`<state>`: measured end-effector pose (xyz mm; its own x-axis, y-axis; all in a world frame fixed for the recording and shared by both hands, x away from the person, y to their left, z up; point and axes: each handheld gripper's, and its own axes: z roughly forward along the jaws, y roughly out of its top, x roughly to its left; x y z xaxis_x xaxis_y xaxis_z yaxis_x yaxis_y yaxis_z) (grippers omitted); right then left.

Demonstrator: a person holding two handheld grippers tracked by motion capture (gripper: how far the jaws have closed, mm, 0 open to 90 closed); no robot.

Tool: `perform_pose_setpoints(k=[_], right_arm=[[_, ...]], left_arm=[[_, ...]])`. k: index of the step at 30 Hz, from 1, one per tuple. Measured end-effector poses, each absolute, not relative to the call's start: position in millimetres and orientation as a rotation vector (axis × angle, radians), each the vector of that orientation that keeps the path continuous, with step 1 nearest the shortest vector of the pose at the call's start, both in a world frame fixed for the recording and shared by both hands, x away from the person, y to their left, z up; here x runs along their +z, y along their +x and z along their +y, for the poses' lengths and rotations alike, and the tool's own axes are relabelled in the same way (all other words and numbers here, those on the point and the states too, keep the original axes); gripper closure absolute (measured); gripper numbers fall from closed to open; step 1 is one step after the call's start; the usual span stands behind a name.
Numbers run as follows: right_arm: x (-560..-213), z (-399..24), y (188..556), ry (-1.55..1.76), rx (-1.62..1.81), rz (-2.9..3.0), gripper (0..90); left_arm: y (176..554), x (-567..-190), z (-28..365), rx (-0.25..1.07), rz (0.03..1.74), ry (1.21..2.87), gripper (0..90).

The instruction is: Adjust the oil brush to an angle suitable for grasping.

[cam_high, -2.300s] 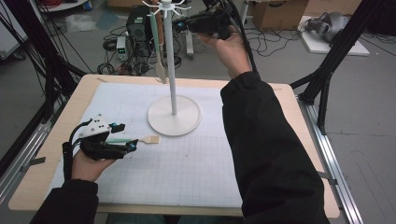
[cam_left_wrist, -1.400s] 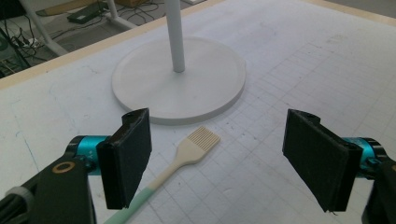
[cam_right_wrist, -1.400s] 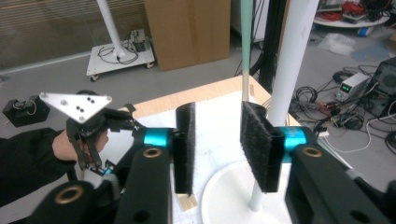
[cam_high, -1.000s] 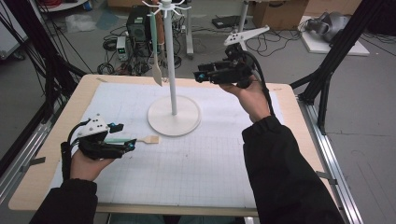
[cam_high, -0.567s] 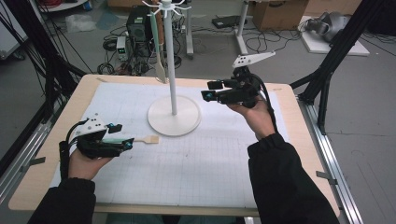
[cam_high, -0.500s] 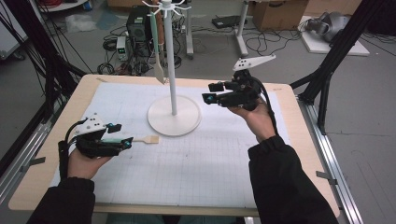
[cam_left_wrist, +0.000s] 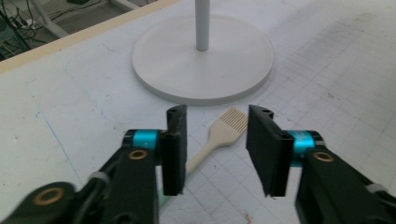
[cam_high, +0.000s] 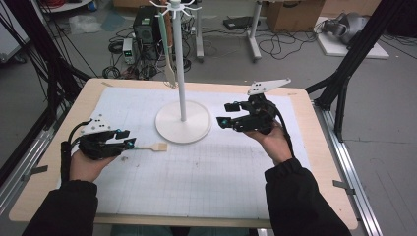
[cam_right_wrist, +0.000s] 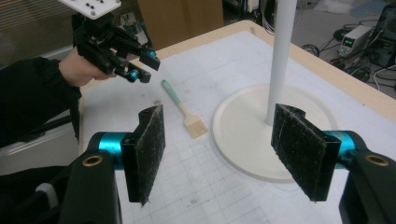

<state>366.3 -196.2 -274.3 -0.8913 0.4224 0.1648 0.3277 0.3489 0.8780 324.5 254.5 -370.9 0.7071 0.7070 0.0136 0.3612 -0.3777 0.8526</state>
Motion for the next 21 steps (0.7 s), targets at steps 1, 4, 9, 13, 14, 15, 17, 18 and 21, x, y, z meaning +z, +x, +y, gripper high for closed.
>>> perform_pose_setpoints(k=[1,4,9,13,14,15,17,18,21], right_arm=[[-276,-197,365,0.698,1.597,2.505,33.4],[-280,-200,362,0.706,1.588,2.505,33.0],[-289,-205,358,0.713,1.597,2.5,33.0],[-296,-207,357,0.724,1.59,2.509,32.7],[-297,-208,356,0.728,1.593,2.507,32.6],[-298,-208,356,0.732,1.593,2.505,32.4],[-299,-209,355,0.734,1.589,2.505,32.4],[-300,-210,354,0.739,1.589,2.505,32.4],[-301,-211,353,0.741,1.583,2.5,32.3]], left_arm=[[326,-372,255,0.474,0.811,2.003,66.4],[332,-376,258,0.48,0.824,2.024,71.6],[342,-384,261,0.469,0.824,2.059,83.2],[349,-390,264,0.448,0.838,2.087,89.3],[350,-392,264,0.443,0.837,2.093,89.5],[352,-393,265,0.44,0.842,2.097,89.6],[355,-395,267,0.441,0.847,2.099,89.6],[356,-396,268,0.443,0.85,2.1,89.6],[359,-399,272,0.462,0.862,2.095,89.6]])
